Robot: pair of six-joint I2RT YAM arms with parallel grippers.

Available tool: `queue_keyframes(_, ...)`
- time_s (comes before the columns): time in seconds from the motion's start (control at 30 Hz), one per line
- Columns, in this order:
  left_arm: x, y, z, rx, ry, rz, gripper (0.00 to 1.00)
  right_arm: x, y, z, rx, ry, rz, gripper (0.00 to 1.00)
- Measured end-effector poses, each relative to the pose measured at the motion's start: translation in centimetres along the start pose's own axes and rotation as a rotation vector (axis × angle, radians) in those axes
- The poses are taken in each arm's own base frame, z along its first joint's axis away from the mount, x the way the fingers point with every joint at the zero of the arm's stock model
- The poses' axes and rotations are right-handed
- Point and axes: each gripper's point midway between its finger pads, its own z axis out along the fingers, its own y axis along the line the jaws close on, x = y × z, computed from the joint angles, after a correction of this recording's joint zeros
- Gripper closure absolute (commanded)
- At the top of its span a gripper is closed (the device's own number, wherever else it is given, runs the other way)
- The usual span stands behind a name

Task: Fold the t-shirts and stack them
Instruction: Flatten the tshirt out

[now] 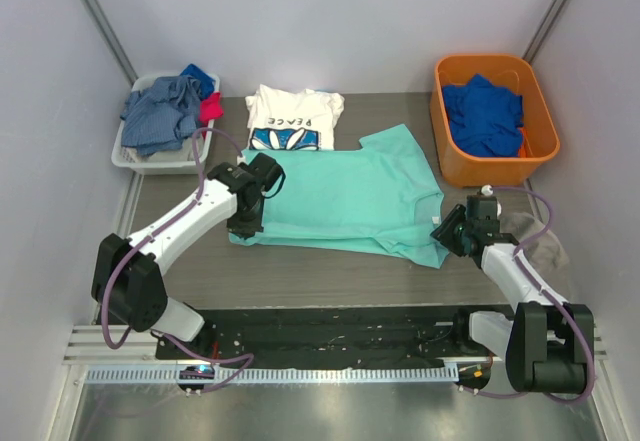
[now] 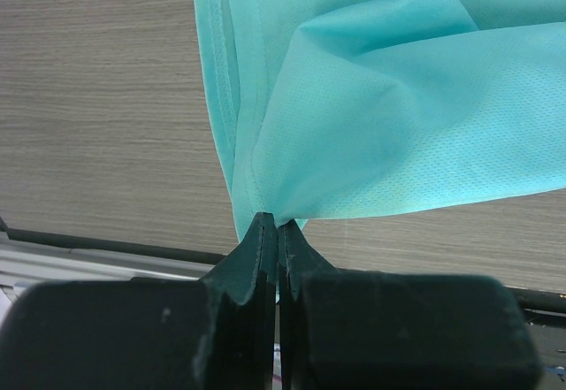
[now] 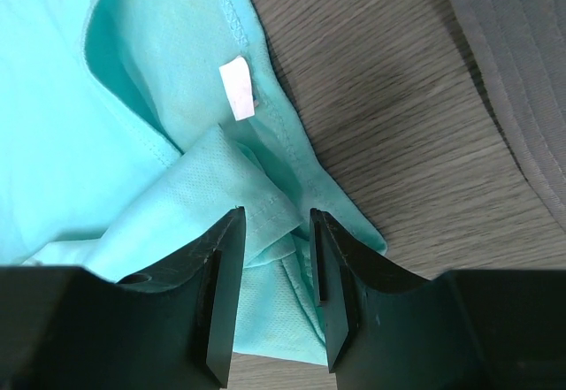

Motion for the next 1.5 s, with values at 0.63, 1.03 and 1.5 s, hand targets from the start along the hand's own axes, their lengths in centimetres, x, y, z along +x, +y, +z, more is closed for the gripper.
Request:
queue_keyframes(0.63, 0.07, 0.04, -0.01, -0.001, 0.003, 0.001, 1.0, 0.66, -0.47, 0.67, -0.008, 0.033, 0.023, 0.6)
queue_keyframes(1.03, 0.08, 0.03, -0.01, -0.001, 0.003, 0.001, 1.0, 0.49, -0.13, 0.67, -0.028, 0.031, 0.025, 0.66)
queue_keyframes(1.5, 0.09, 0.03, -0.02, -0.001, 0.004, 0.0, 1.0, 0.27, -0.03, 0.9, -0.034, 0.025, 0.02, 0.83)
